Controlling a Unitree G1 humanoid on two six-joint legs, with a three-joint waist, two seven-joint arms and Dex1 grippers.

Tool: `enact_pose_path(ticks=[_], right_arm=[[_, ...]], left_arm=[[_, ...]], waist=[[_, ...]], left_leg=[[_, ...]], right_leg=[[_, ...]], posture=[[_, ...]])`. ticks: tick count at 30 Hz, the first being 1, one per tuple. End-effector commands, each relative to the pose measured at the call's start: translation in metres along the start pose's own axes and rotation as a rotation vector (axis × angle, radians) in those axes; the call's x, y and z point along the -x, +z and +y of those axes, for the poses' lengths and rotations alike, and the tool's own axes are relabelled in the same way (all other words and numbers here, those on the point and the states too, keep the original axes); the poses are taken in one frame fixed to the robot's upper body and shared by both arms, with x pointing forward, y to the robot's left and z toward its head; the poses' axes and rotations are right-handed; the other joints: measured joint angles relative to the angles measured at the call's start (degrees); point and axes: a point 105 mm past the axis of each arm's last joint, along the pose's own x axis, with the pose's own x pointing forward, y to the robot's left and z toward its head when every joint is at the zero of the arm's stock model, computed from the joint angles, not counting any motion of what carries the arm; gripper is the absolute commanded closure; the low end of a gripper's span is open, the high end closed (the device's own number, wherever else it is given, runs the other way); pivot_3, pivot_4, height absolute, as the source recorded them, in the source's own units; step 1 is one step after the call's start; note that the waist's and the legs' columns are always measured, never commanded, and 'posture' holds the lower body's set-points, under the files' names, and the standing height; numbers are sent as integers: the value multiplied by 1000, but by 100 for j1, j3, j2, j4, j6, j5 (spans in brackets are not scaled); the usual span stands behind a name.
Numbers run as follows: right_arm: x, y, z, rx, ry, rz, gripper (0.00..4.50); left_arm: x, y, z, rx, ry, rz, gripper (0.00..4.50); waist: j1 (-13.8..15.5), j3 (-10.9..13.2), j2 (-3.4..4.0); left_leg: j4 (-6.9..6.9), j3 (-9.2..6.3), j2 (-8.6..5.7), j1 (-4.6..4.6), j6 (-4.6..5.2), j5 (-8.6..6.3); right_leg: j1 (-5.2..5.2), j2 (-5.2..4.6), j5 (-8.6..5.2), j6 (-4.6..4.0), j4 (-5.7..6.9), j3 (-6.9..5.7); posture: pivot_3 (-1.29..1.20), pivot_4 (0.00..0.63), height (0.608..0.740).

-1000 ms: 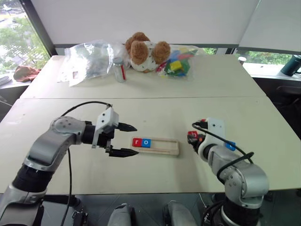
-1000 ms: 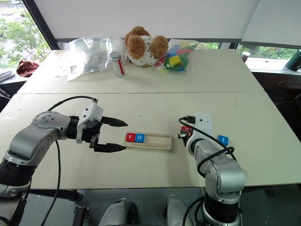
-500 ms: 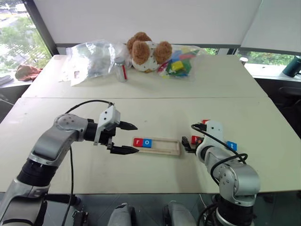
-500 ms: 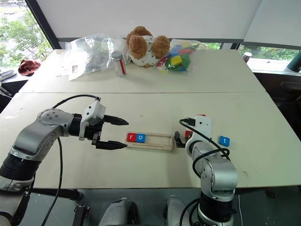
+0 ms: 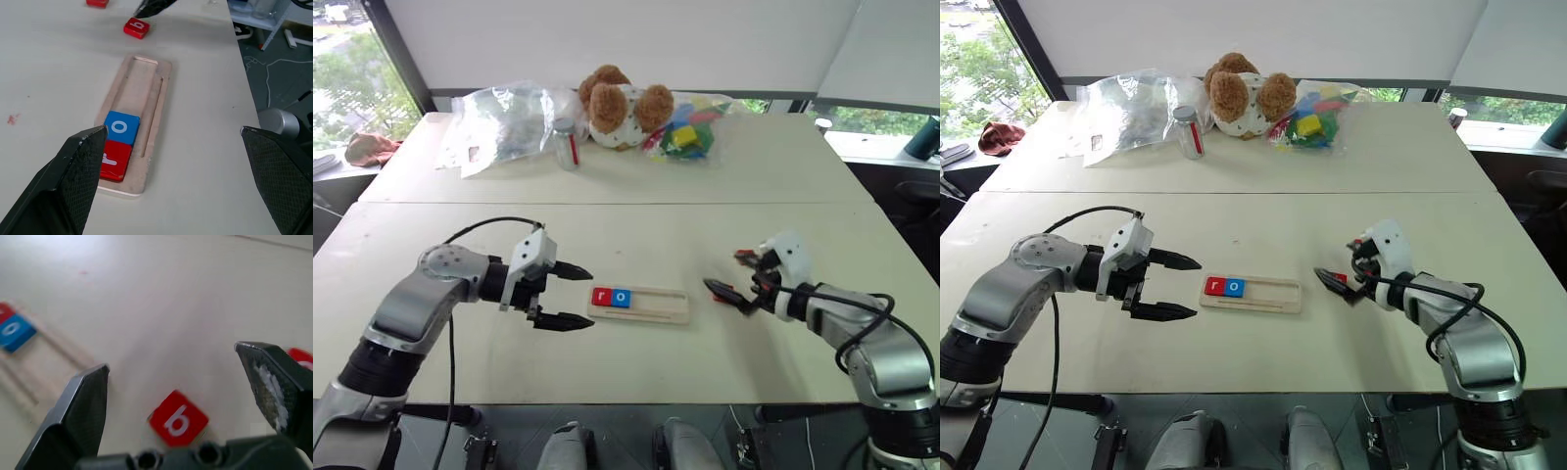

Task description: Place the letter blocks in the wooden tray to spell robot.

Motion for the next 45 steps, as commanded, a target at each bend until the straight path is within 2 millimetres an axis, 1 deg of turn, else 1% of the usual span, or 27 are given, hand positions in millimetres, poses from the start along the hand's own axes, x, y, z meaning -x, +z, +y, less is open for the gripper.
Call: enact_pose_path(ticks=[1, 5, 8, 15, 20, 22, 24, 25, 27, 28, 29, 30, 32, 34, 36, 38, 41, 43, 45], right_arm=[[10, 11, -12, 104, 113, -53, 31], [8, -4, -15, 161, 253, 18, 31], [5, -14, -17, 207, 321, 61, 31], [-11, -24, -31, 237, 346, 85, 31], [-19, -28, -33, 230, 360, 81, 31], [-21, -29, -31, 221, 373, 77, 544], [-21, -30, -31, 217, 378, 73, 1340], [-22, -30, -31, 218, 377, 72, 1939], [-22, -27, -32, 221, 373, 63, 2978], [-23, -25, -32, 220, 372, 55, 3351], [-23, -23, -32, 219, 371, 50, 3338], [-25, -15, -31, 205, 369, 29, 3338], [-29, 6, -23, 194, 397, -14, 3338], [-34, 24, -9, 209, 436, -40, 3338], [-41, 38, 10, 258, 482, -42, 3338], [-49, 44, 26, 314, 503, -26, 3338], [-62, 51, 37, 335, 486, -36, 3338], [-67, 48, 48, 322, 517, -34, 3338], [-71, 40, 54, 352, 532, 0, 3338]], left_arm=[[9, 10, 0, -48, 31, -5, 0], [17, 9, 3, -24, 57, 6, 0], [24, 6, 3, -15, 70, 29, 0], [32, 7, 3, -9, 97, 52, 0], [35, 6, 2, -4, 119, 59, 0], [36, 5, 2, 0, 130, 62, 0], [37, 3, 1, 4, 138, 66, 0], [37, 2, 1, 5, 142, 68, 0], [39, 1, 1, 6, 149, 70, 0], [40, 1, 2, 6, 152, 71, 0], [40, 0, 2, 6, 154, 72, 0], [41, 0, 3, 6, 159, 74, 0], [45, -4, 5, 9, 173, 85, 0], [49, -8, 8, 12, 187, 102, 0], [52, -14, 11, 11, 197, 122, 0], [52, -18, 12, 10, 200, 130, 0], [49, -20, 14, 8, 201, 128, 0], [46, -22, 13, 5, 197, 125, 0], [42, -22, 12, 5, 192, 116, 0]], waist=[[-18, 1, -2], [-12, 2, -4], [3, 3, -4], [3, 4, -2], [3, 5, -1], [3, 5, -1], [-2, 5, -1], [-5, 5, -1], [0, 5, -1], [2, 5, -1], [1, 5, -1], [-1, 5, -1], [-11, 5, 0], [-23, 6, 1], [-23, 7, 2], [-3, 7, 2], [20, 6, 0], [41, 6, 0], [42, 6, 0]], left_leg=[[0, 1, 0, 3, 0, 0], [-1, 7, 3, 37, 0, 0], [-5, 6, 8, 40, 0, 0], [4, 15, 6, 41, -2, 1], [-2, 14, 8, 41, -4, 2], [-2, 14, 10, 41, -17, 9], [0, 15, 9, 42, -29, 17], [1, 17, 9, 45, -28, 16], [1, 18, 9, 46, -27, 15], [0, 17, 9, 46, -27, 15], [0, 17, 9, 46, -27, 16], [0, 17, 9, 46, -27, 16], [0, 18, 10, 46, -29, 16], [0, 18, 11, 46, -29, 16], [-1, 18, 13, 46, -29, 16], [-2, 17, 14, 46, -26, 15], [-1, 17, 11, 42, -12, 7], [0, 18, 7, 40, -13, 7], [2, 19, 5, 37, -13, 7]], right_leg=[[1, -1, 0, 0, 3, 2], [22, 4, 0, -1, 12, 10], [25, 7, -1, -1, 11, 12], [27, -2, -1, -1, 14, 14], [25, 0, -1, -1, 14, 15], [25, -1, -1, -1, 14, 19], [27, -3, -1, -1, 15, 19], [28, -4, -1, -1, 16, 21], [28, -3, -1, -1, 18, 22], [28, -3, -1, -1, 19, 22], [28, -3, -1, -1, 19, 22], [28, -3, -1, -1, 19, 22], [27, -3, -1, -1, 19, 22], [25, -3, -1, -1, 23, 23], [21, -1, -1, -1, 27, 23], [19, 1, -1, -1, 28, 22], [19, -2, -1, -1, 25, 19], [19, -8, -1, -1, 24, 16], [19, -12, -1, -1, 23, 16]], posture=[[0, 150, 740], [0, 150, 740], [0, 150, 740], [0, 150, 740], [0, 150, 740], [0, 150, 740], [0, 150, 740], [0, 150, 740], [0, 150, 740], [0, 150, 740], [0, 150, 740], [0, 150, 740], [0, 150, 740], [0, 150, 740], [0, 150, 740], [0, 150, 740], [0, 150, 740], [0, 150, 740], [0, 150, 740]])
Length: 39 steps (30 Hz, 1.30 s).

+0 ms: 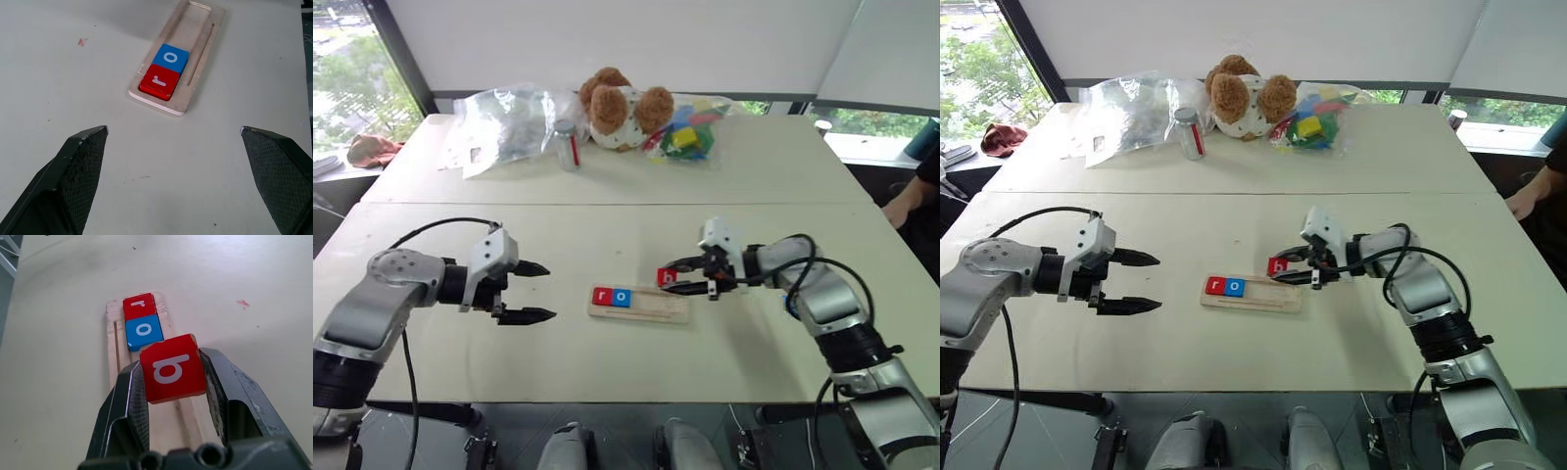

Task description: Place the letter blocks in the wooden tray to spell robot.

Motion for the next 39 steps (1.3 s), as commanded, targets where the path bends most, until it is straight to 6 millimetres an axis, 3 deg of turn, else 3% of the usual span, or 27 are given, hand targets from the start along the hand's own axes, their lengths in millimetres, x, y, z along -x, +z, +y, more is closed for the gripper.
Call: enact_pose_path(ticks=[1, 11, 23, 38, 39], right_arm=[[-4, 0, 3, 54, 6, 37, 3338], [-20, -8, 15, 30, 48, 62, 3338], [-40, -9, 5, 26, 41, 71, 3338], [-49, -8, 3, -26, 46, 51, 3338], [-49, -8, 4, -27, 47, 51, 2838]], left_arm=[[-4, 4, -3, -33, -5, -16, 0], [-11, 1, -4, -19, 25, -52, 0], [-15, 3, -5, -14, 25, -69, 0], [-18, 4, -5, -15, 33, -77, 0], [-18, 4, -5, -15, 33, -78, 0]], waist=[[-7, 0, 0], [-45, 0, 0], [-48, 0, 0], [-57, 0, -1], [-57, 0, -1]], left_leg=[[1, 1, -1, -1, 0, 0], [-2, 0, 4, 2, 1, -1], [-2, 0, 4, 2, 0, 0], [-1, 1, 5, 4, 0, 0], [-1, 1, 5, 4, 0, 0]], right_leg=[[0, -1, 0, 0, -1, 0], [-3, 6, 0, 0, 2, 0], [-4, 7, 0, 0, 3, 0], [-3, 5, 0, 0, 5, 0], [-3, 5, 1, 0, 6, 0]], posture=[[0, 150, 740], [0, 150, 740], [0, 150, 740], [0, 150, 740], [0, 150, 740]])
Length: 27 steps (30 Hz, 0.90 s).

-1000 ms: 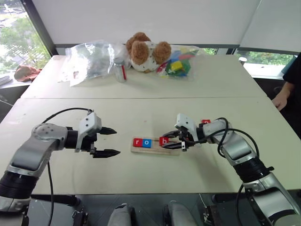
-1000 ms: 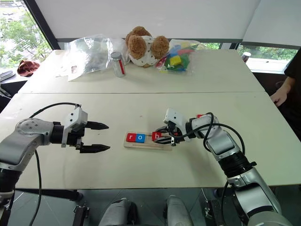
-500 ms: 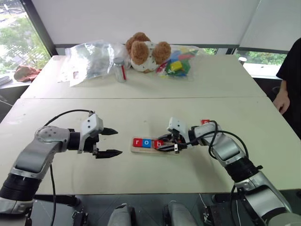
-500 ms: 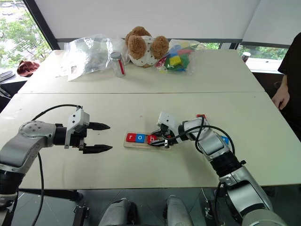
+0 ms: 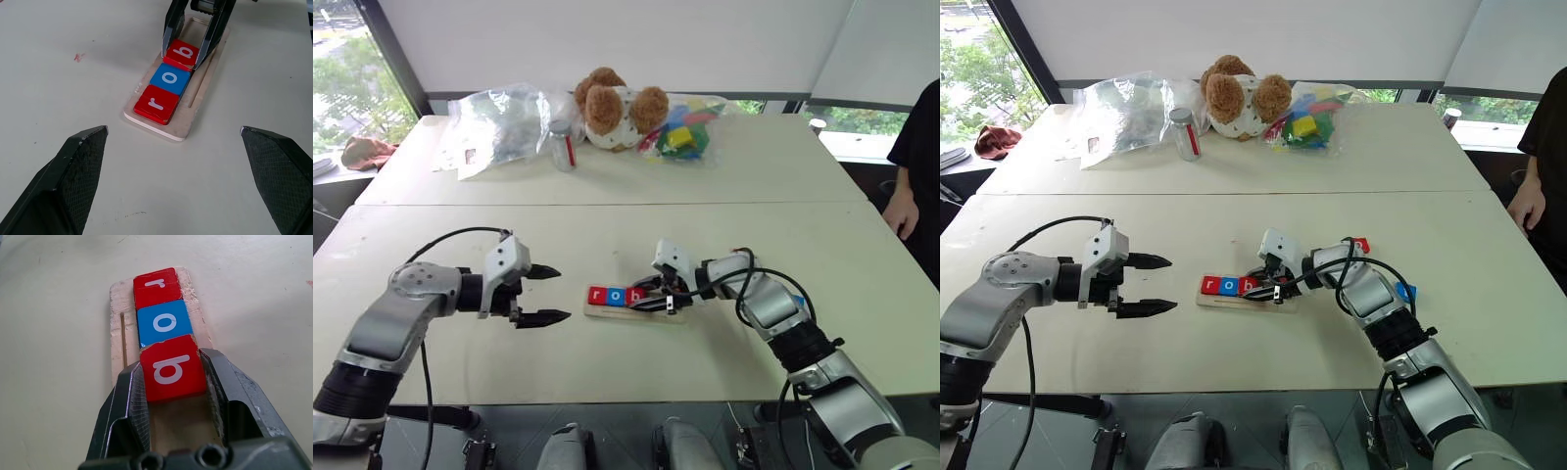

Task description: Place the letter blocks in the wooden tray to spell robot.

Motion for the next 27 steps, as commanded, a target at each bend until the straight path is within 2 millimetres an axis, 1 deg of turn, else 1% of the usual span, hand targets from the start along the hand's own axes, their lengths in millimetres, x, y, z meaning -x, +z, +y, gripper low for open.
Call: enact_pose_path(ticks=[1, 2, 5, 6, 9, 12, 16, 20, 24, 27], right_arm=[[0, 4, -1, 0, -6, -13, 2300], [0, 4, -1, -1, -8, -14, 1911], [2, 8, -4, 3, -27, -24, 354], [3, 10, -5, 8, -36, -30, 33], [8, 19, -9, 23, -60, -54, 33], [12, 23, -9, 57, -77, -50, 33], [13, 22, -5, 62, -74, -48, 33], [12, 21, 4, 50, -60, -55, 33], [9, 16, 13, 12, -54, -50, 33], [9, 11, 16, -14, -60, -45, 33]], left_arm=[[-1, 7, -2, -37, -4, -14, 0], [-1, 7, -1, -38, -3, -14, 0], [-2, 8, 0, -40, -1, -16, 0], [-2, 8, 0, -40, -1, -17, 0], [-3, 9, 1, -42, 0, -19, 0], [-4, 9, 2, -42, 1, -23, 0], [-6, 8, 2, -43, 0, -25, 0], [-7, 8, 2, -43, 0, -25, 0], [-8, 8, 3, -42, -2, -26, 0], [-9, 9, 2, -42, -5, -27, 0]], waist=[[0, 0, 0], [2, 0, 0], [8, 0, 0], [9, 0, 0], [9, 0, 0], [9, 0, 0], [10, 0, 0], [14, 0, 0], [12, 0, 0], [13, 0, 0]], left_leg=[[0, 0, 0, 0, 0, 0], [0, 0, 0, 0, 0, 0], [0, 0, 0, 0, 0, 0], [0, 0, 0, 0, 0, 0], [0, 0, 0, 0, -1, 0], [0, 0, 0, 0, -1, 0], [0, 0, 0, 0, 0, 0], [-1, -1, 0, 0, 0, 0], [-1, -1, -1, -1, 0, 0], [0, 0, -1, -1, 0, 0]], right_leg=[[0, 0, 0, 0, 0, 0], [0, 0, 0, 0, 0, 0], [0, 0, 0, 0, 0, 0], [0, -1, 0, 0, 0, 0], [0, -1, 0, 0, 0, 0], [0, -1, 0, 0, 0, 0], [0, -1, 0, 0, 0, 0], [0, 0, 0, 0, 0, 0], [0, -1, 0, 0, -1, 0], [0, -1, 0, 0, -1, 0]], posture=[[0, 150, 740], [0, 150, 740], [0, 150, 740], [0, 150, 740], [0, 150, 740], [0, 150, 740], [0, 150, 740], [0, 150, 740], [0, 150, 740], [0, 150, 740]])
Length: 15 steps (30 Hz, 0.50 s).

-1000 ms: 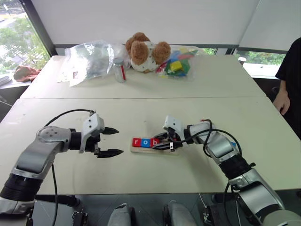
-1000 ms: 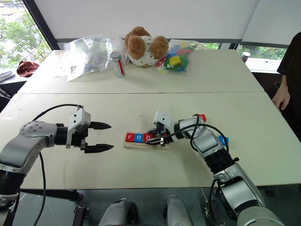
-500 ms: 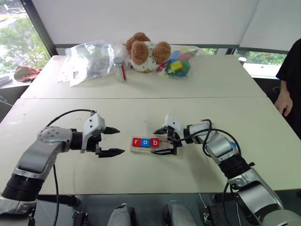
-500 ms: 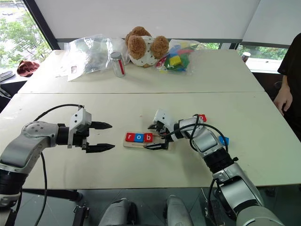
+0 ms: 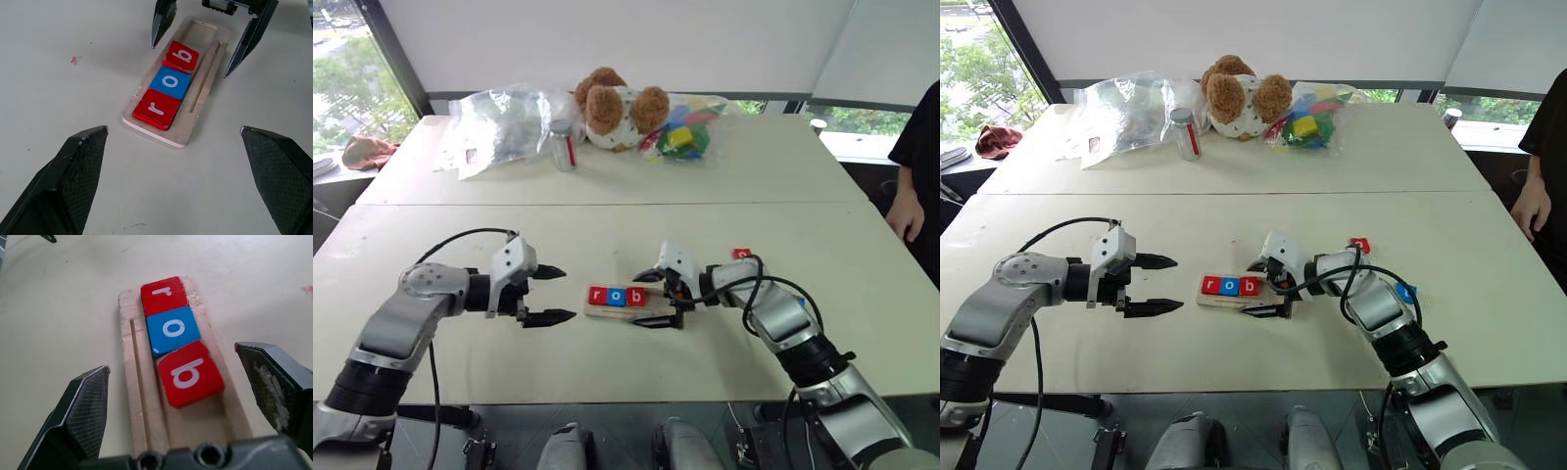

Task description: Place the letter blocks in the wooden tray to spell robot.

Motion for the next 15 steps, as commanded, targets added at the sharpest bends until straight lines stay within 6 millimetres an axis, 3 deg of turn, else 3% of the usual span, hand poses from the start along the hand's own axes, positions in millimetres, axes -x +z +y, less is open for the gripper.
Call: enact_pose_path(ticks=[1, 15], right_arm=[[3, 11, 2, 7, -11, -41, 33], [8, 15, 15, -36, -23, -53, 33]], left_arm=[[0, 9, 1, -41, 1, -20, 0], [-4, 8, 7, -43, 5, -22, 0]], waist=[[-1, 0, 0], [5, 0, -1]], left_leg=[[0, 0, 0, 0, 0, 0], [0, -1, -1, -1, 1, 0]], right_leg=[[0, 0, 0, 0, 0, 0], [0, 1, 0, 0, -1, 0]], posture=[[0, 150, 740], [0, 150, 740]])
